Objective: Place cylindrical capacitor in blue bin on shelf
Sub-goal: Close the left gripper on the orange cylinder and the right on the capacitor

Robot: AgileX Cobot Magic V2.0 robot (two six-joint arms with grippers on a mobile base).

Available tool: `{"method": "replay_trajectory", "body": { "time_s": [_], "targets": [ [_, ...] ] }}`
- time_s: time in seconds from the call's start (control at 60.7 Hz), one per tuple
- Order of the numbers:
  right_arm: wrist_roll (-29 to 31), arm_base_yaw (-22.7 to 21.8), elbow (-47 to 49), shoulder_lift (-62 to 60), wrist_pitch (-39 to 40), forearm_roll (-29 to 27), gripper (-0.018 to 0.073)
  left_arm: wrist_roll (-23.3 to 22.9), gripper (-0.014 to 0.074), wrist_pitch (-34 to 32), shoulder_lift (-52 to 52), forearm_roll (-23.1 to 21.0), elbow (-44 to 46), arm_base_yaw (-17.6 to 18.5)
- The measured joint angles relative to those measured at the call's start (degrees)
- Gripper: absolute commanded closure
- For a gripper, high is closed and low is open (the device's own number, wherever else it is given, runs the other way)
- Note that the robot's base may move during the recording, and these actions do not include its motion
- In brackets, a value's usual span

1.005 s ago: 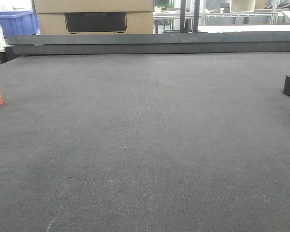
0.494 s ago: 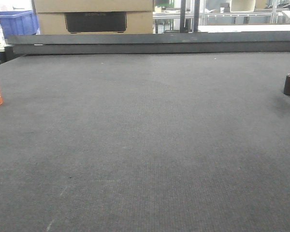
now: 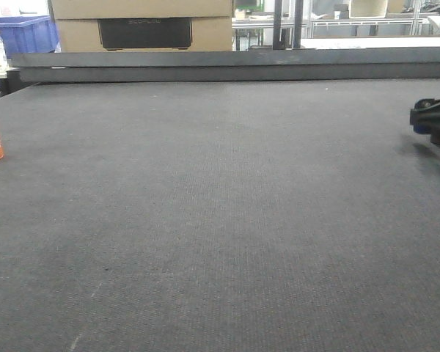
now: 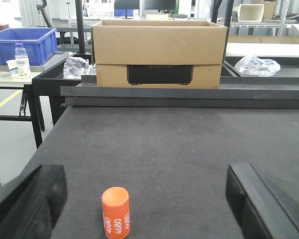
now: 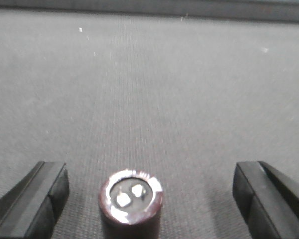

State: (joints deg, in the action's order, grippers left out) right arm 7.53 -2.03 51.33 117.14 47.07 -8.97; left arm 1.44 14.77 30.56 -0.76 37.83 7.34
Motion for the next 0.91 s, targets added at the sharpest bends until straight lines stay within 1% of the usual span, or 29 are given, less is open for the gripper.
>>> {"method": "replay_trajectory", "body": {
  "time_s": [0.082,0.165,0.264,0.33,0.363,0.445,0.511,0.56,0.643,0.725,0.857,0.906],
  "targets": [
    [0.00,0.00,0.26,0.90,-0.41,-0.11,-0.0003,0.00,0.0047,0.00,0.00,0.00,0.00,0.00],
    [0.00,0.00,0.26,1.61,-0.85,-0.20,0.0056,0.00,0.0047,0.00,0.00,0.00,0.02,0.00],
    [0.00,0.00,0.26,1.72,-1.22,-0.20,0.0217,0.00,0.0047,0.00,0.00,0.00,0.02,0.00],
    [0.00,0.00,0.38,1.72,-1.22,-0.20,0.0363,0.00,0.0047,0.00,0.00,0.00,0.02,0.00],
    [0.00,0.00,0.38,1.72,-1.22,-0.20,0.0414,0.00,0.0047,0.00,0.00,0.00,0.02,0.00],
    [0.00,0.00,0.38,1.72,-1.22,-0.20,0.0518,0.00,0.0047,0.00,0.00,0.00,0.02,0.00],
    [0.00,0.00,0.38,1.19,-1.58,-0.33,0.0565,0.00,0.0047,0.00,0.00,0.00,0.02,0.00],
    [0.00,0.00,0.38,0.49,-1.80,-0.33,0.0578,0.00,0.0047,0.00,0.00,-0.12,0.02,0.00],
    [0.00,0.00,0.38,-1.85,-2.70,-0.36,0.0575,0.00,0.0047,-0.40,0.00,-0.12,-0.45,0.00],
    [0.00,0.00,0.38,-5.71,-4.75,-0.46,0.0575,0.00,0.0047,-2.01,0.23,-0.12,-2.39,0.00],
    [0.00,0.00,0.38,-14.31,-10.98,-0.46,0.0575,0.00,0.0047,-6.99,2.93,-0.12,-8.38,0.00],
    [0.00,0.11,0.38,-18.02,-14.06,-0.46,0.0575,0.00,0.0047,-10.16,4.68,-0.12,-11.25,0.00]
  ]
}}
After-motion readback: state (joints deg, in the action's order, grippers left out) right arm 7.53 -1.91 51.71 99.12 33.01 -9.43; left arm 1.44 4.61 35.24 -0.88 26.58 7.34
